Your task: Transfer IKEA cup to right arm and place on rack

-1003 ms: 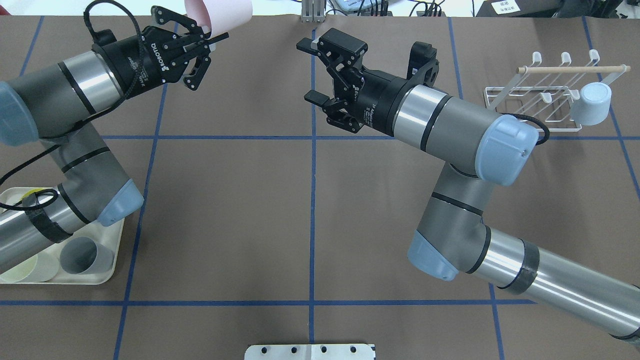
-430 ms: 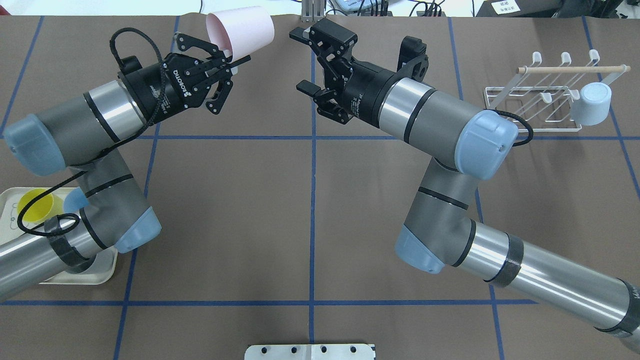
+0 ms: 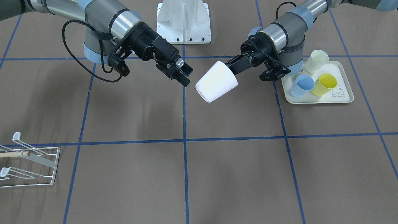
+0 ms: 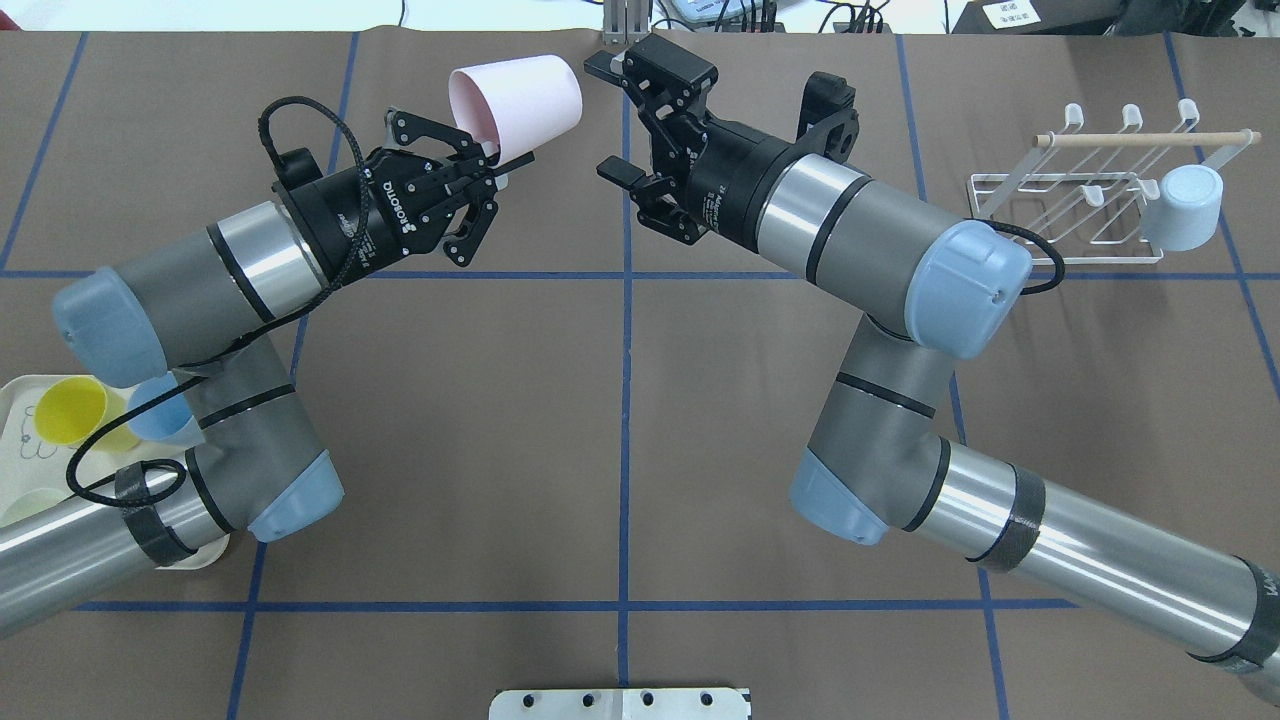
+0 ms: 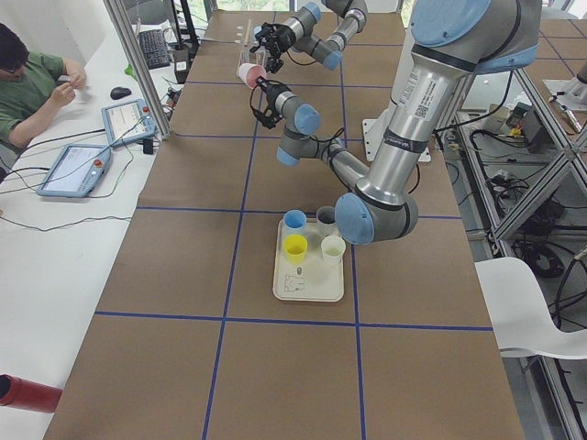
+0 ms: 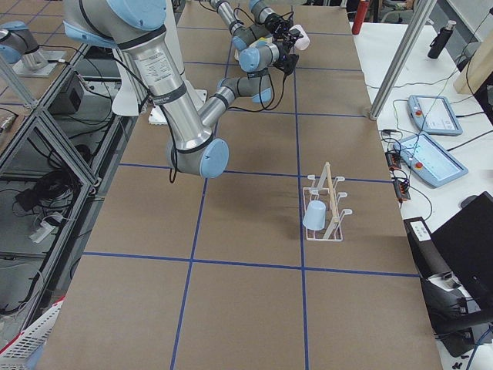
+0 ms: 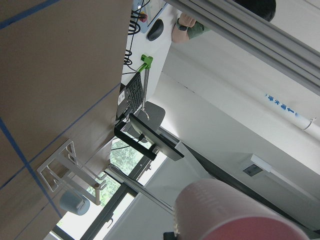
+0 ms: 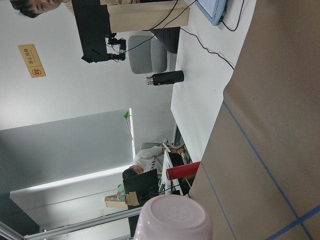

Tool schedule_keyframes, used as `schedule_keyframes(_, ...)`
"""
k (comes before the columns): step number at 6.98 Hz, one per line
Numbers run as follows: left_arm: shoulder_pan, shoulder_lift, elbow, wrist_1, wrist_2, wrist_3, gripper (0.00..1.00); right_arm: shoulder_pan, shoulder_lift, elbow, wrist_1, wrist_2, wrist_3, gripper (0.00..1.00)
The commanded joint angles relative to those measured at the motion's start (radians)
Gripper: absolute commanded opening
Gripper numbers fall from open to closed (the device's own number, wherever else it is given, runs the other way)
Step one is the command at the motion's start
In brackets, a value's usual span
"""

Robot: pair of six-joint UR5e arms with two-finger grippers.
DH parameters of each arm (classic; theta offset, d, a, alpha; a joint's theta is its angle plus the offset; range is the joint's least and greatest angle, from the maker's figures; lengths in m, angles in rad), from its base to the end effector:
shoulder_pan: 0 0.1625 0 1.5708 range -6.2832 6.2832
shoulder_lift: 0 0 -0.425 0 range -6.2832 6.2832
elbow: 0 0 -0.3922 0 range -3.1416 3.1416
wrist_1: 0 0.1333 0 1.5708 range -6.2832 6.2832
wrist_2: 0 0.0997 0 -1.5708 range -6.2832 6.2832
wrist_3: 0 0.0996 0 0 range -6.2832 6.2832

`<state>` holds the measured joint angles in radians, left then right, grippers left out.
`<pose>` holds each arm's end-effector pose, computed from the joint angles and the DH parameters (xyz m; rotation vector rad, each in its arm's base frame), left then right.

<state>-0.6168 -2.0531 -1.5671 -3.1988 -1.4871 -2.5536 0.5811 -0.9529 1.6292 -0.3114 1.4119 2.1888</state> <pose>0.3910 -0.4508 0.2220 -0.3621 2.2558 -0.9991 -0.4267 -0.4586 0.1352 0.0745 -2.0505 0.9306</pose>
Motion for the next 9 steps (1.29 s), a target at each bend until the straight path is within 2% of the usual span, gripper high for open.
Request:
schedule_keyframes(1,0.015,-0.009,-0.001,-0.006,-0.002,0.14,0.0,0.002,-0.001,-0.006,0.002,-0.002,-0.001,1.0)
schedule_keyframes(3,0.019,-0.001,0.001,-0.033,-0.009,0.286,0.0,0.003,-0.004,-0.008,0.003,-0.001,-0.001,1.0)
schedule_keyframes(7,0.049,0.007,0.004,-0.029,-0.01,0.455,0.0,0.003,-0.004,-0.006,0.003,-0.002,-0.001,1.0)
schedule_keyframes(9,0.063,0.005,0.002,-0.029,-0.002,0.466,0.0,0.003,-0.004,-0.006,0.003,-0.004,-0.001,1.0)
